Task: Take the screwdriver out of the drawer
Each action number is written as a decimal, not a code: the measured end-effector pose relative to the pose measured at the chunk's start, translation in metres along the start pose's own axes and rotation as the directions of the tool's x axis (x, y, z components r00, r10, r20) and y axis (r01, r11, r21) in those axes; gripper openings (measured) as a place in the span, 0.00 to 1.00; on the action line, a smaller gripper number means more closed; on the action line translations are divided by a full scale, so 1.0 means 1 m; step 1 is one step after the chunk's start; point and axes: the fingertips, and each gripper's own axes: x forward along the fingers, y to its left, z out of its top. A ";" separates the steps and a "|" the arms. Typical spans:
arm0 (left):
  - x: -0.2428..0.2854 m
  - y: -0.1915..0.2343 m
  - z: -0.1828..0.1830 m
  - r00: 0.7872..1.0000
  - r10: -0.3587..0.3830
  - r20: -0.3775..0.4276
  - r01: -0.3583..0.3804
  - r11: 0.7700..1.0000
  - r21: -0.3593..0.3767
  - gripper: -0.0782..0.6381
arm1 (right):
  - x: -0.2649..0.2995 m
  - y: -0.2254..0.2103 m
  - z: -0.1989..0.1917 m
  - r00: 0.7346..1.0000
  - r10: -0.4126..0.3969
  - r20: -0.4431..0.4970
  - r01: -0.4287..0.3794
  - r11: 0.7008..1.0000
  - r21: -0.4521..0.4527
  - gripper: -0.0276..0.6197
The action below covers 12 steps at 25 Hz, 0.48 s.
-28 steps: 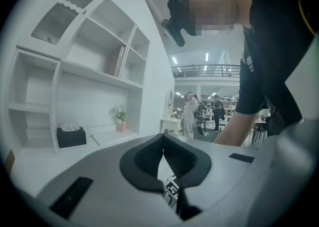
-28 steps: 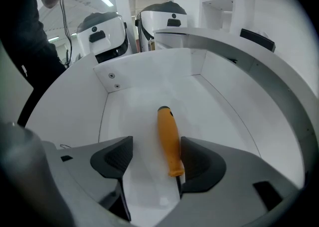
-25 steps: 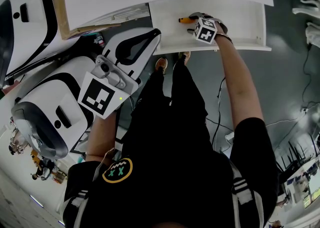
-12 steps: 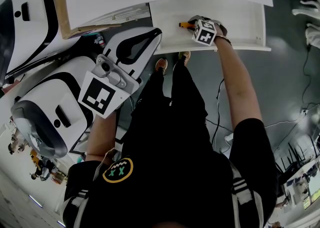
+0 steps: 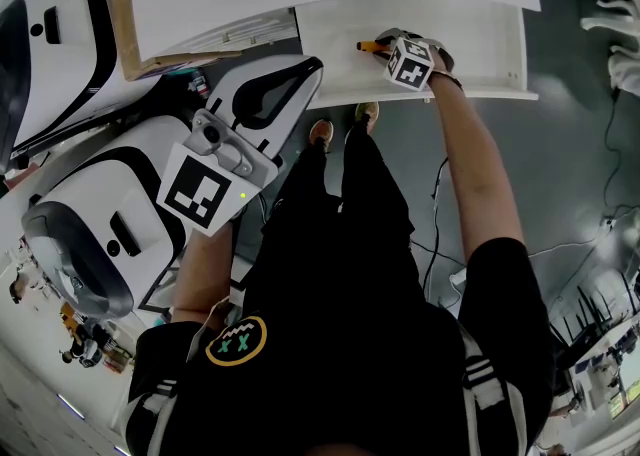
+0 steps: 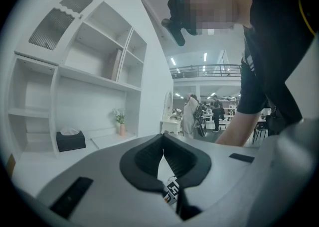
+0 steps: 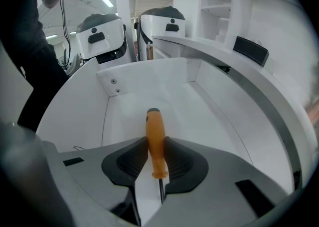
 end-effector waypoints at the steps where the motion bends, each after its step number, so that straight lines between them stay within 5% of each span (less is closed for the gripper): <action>1: 0.000 -0.001 0.001 1.000 -0.002 0.001 0.002 1.000 0.002 0.13 | -0.002 0.000 0.001 1.000 -0.006 0.004 0.006 1.000 0.003 0.24; 12: -0.005 -0.012 0.015 0.999 -0.018 0.031 0.018 0.999 0.027 0.13 | -0.051 -0.009 0.028 0.985 -0.125 0.119 0.117 0.991 0.071 0.24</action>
